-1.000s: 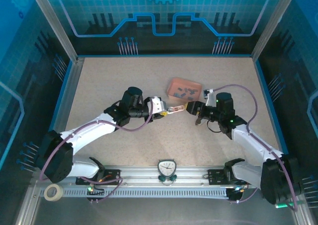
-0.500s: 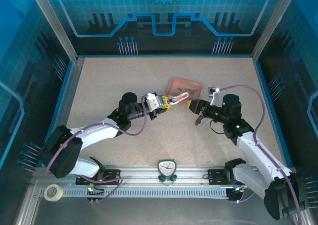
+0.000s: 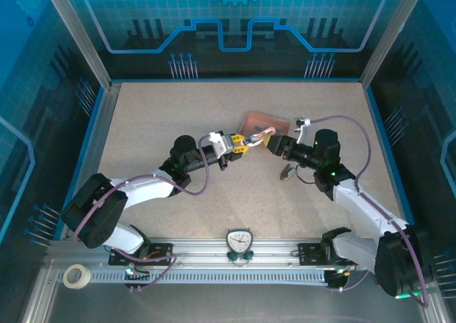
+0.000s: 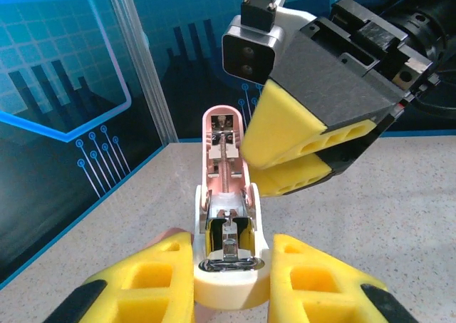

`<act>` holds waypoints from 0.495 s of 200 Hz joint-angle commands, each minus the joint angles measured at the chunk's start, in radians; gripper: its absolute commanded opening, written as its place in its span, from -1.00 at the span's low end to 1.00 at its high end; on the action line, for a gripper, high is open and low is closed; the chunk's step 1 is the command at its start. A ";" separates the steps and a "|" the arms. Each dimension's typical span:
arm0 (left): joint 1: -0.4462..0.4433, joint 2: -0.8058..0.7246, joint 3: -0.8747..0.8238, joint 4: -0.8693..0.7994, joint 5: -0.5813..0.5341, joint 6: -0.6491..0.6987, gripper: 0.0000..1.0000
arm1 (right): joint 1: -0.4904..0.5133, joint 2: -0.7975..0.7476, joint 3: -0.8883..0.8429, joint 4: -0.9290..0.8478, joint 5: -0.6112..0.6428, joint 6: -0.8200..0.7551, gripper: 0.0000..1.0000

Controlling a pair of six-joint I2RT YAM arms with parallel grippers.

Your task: Load the staples into the stapler

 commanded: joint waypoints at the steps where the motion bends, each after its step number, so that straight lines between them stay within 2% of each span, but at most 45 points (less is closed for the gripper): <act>1: -0.010 0.005 -0.010 0.071 0.038 -0.014 -0.64 | 0.010 0.028 0.045 0.142 -0.017 0.021 0.08; 28: -0.010 0.005 -0.013 0.073 0.036 -0.015 -0.64 | 0.010 0.057 0.046 0.222 -0.046 0.046 0.03; 65: -0.010 0.002 -0.019 0.082 0.024 -0.016 -0.62 | 0.010 0.067 0.041 0.228 -0.048 0.052 -0.27; 99: -0.013 0.001 -0.027 0.090 -0.005 -0.019 -0.40 | 0.009 0.042 0.032 0.226 -0.028 0.034 -0.53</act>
